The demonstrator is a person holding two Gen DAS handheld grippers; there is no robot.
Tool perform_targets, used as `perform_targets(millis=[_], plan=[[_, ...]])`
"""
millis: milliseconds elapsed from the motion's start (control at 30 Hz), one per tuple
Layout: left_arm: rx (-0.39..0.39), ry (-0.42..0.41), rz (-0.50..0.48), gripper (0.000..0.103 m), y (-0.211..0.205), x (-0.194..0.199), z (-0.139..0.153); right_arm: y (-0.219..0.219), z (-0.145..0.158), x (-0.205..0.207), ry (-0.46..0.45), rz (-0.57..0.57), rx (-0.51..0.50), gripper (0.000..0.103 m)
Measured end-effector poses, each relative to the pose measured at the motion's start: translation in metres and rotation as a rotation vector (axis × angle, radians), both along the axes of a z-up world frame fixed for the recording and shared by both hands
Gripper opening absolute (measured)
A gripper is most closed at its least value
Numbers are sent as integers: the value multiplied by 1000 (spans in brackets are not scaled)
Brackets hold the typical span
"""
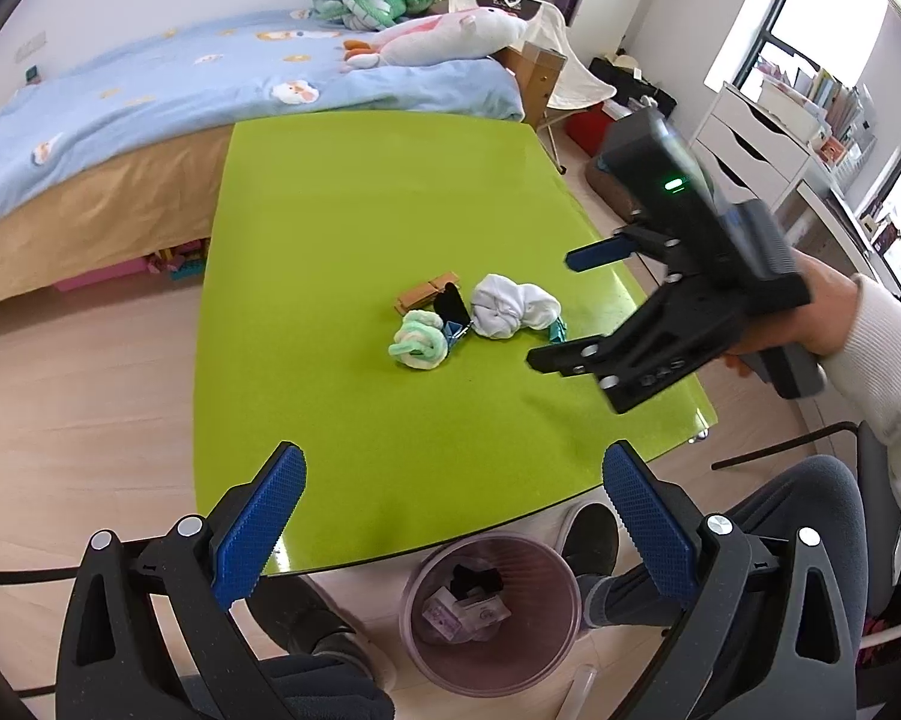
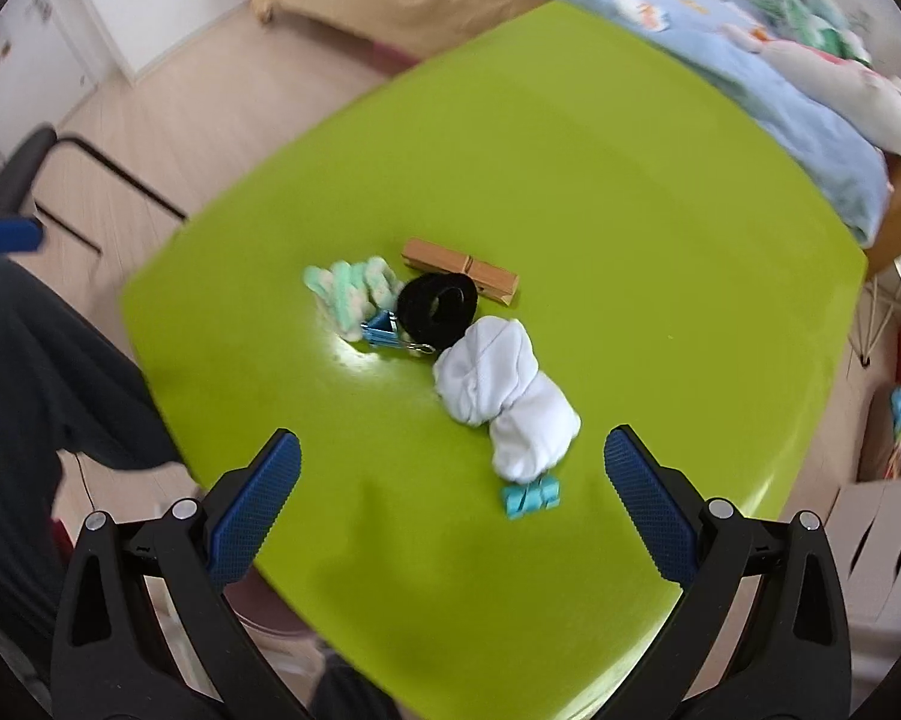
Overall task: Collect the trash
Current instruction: 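Grasp the white socks with the right gripper and lift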
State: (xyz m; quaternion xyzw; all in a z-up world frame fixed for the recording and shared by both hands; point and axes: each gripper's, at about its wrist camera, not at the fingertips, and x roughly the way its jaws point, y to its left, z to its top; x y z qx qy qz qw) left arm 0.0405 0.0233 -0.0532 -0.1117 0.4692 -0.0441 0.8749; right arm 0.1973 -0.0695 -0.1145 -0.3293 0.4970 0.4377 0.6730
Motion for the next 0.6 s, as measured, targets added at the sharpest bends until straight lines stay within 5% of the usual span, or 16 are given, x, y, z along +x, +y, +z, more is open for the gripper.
perform_targets(millis=[167,433,600], plan=[[-4,9,5,95,4,5,-3,12,-21,12,4,42,-72,80],[-14,19,7,95,7,9,-8,17,-37,21,10,54,-94,68],[-16,19,9,95,8,10,-9,14,-36,27,-7,39,-85,48]])
